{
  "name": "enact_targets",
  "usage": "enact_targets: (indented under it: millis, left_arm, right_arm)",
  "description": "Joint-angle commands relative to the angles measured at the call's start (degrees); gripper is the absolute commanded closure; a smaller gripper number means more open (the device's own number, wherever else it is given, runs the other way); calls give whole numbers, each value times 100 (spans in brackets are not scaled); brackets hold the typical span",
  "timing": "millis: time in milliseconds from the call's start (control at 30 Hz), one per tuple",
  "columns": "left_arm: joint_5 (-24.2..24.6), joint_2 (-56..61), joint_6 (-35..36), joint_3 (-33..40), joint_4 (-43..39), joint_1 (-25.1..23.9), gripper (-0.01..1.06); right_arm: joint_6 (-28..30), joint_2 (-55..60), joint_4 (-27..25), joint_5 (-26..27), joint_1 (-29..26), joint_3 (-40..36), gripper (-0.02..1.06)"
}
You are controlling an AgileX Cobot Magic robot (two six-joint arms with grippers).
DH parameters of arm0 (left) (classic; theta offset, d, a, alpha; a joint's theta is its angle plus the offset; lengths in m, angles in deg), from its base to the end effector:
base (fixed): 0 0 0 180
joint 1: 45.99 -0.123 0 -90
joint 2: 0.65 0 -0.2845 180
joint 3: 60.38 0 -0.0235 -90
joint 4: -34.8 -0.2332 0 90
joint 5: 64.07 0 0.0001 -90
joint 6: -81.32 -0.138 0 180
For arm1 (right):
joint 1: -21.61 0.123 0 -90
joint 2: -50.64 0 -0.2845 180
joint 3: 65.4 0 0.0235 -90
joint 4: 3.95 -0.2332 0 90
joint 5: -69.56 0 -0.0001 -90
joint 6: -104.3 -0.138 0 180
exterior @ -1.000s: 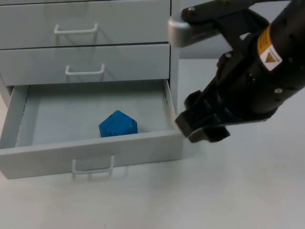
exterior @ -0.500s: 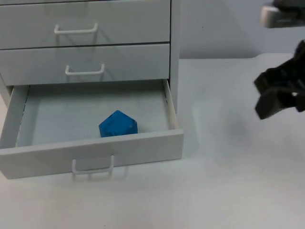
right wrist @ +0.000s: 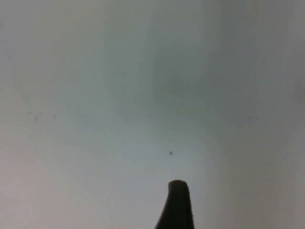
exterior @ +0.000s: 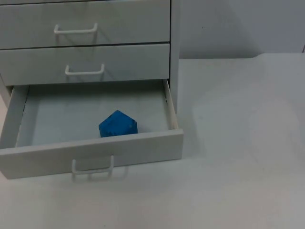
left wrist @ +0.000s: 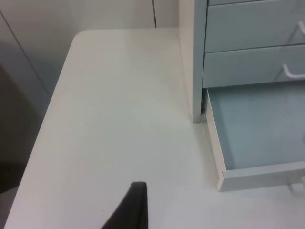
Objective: Open the drawer with the left hand, place the block into the drawer with the right hand, then close the drawer with the left hand.
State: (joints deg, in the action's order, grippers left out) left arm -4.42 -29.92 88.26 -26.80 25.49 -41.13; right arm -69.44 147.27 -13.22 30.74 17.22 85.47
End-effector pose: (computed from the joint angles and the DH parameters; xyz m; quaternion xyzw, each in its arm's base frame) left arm 0.0656 0.0138 0.3166 -0.0136 0.8737 0.0314 0.4852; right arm 0.2733 -0.0070 0.1562 0.0395 0.9885 0.0460 0.1386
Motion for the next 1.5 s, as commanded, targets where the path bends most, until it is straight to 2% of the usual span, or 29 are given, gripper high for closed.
enact_targets:
  millis: [0,333,433,500,633,900,1000,1033,1133,1167,1200,1300,1333,1467]
  left_arm:
    - [-1,25,-87,2,112,-20,0]
    - [-1,25,-134,2,271,-20,0]
    - [-13,25,-134,2,269,-20,0]
    - [-13,25,-134,2,283,-20,0]
    - [64,25,-92,2,517,-20,0]
    - [106,25,-221,2,838,-20,5]
    - [106,25,-279,2,1016,-20,25]
    - [106,25,-279,2,1016,-20,25]
    - [106,25,-296,2,1022,-20,54]
    - [106,25,-296,2,1022,-20,54]
    - [106,25,-419,2,1022,-20,70]
    - [119,-30,-621,2,1027,-20,100]
    - [134,-80,-694,2,1036,-20,105]
    - [253,-429,-902,2,1063,-20,105]
  right_arm:
    - [222,-279,-127,-1,-125,-14,41]
    - [253,-2187,21,-404,-167,-25,41]
    - [253,-3099,32,-430,-167,-90,41]
    - [253,-3299,15,-430,-167,-141,41]
    - [240,-4065,16,-269,-167,-553,41]
    - [240,-4517,32,89,-167,-1061,41]
    - [240,-4517,32,51,-167,-1049,41]
    - [240,-4517,32,51,-167,-1049,41]
    - [240,-4517,32,-16,-167,-1049,41]
    - [240,-4517,32,-16,-167,-1049,41]
    - [240,-4517,32,-16,-167,-1049,41]
    - [320,-4517,32,-85,-167,-1049,41]
    - [388,-4517,32,-141,-167,-1049,41]
    - [389,-4517,127,-252,-167,-1037,41]
